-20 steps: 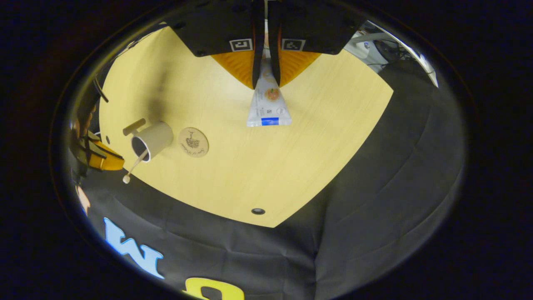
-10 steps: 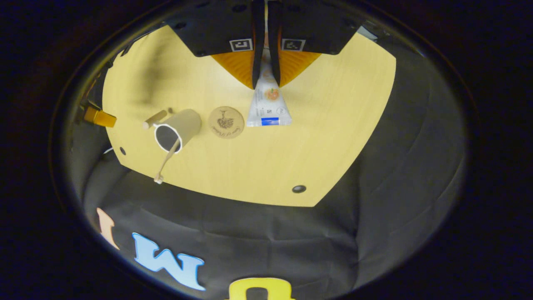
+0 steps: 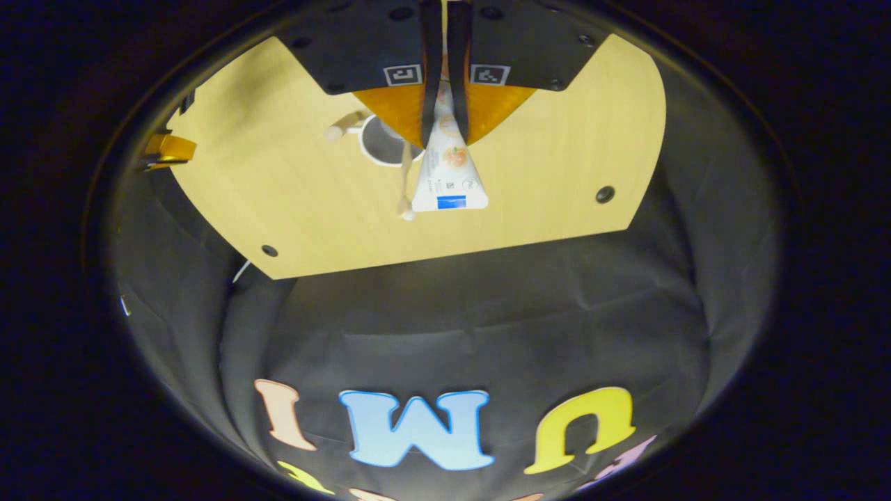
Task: Put the toothbrush and toothpaste on the desktop into the cup, then pick up the cup and place it on the coaster on the desktop.
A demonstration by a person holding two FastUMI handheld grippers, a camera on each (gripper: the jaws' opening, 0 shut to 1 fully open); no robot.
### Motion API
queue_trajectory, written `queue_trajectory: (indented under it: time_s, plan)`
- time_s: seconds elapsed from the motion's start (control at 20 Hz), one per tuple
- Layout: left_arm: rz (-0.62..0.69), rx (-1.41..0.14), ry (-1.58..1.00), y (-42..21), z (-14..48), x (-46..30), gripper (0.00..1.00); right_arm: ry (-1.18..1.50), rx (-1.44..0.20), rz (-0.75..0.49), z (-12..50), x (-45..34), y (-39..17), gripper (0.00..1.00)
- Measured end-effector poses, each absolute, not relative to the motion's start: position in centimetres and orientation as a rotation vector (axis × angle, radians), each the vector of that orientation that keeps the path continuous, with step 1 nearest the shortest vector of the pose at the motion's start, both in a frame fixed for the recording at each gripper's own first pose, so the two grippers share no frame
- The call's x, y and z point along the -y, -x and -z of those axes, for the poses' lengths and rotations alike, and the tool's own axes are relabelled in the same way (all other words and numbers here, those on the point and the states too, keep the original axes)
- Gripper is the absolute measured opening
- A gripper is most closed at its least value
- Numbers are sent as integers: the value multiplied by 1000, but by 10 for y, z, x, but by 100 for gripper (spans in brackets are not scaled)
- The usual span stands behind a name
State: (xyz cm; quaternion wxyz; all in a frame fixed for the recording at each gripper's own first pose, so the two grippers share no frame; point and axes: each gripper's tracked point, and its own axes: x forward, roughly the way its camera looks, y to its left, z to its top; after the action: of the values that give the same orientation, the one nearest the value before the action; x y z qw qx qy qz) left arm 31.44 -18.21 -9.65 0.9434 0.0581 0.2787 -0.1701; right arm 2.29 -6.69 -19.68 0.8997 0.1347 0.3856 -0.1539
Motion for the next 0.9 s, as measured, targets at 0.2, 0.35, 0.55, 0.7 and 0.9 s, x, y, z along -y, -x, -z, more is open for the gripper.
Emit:
queue_trajectory:
  time_s: [0.2,0.35,0.55,0.7,0.9]
  plan:
    - [408,-499,-179,-331,89,223,11,-298,-861,369,207,84,14,16]
    - [403,-446,-227,-348,86,235,10,-337,-894,402,214,90,31,16]
    - [374,-379,-257,-368,76,239,11,-328,-958,401,222,93,47,16]
    - [375,-346,-261,-371,75,251,10,-318,-961,401,217,98,40,19]
    - [386,-319,-252,-376,80,263,10,-333,-955,404,211,99,29,16]
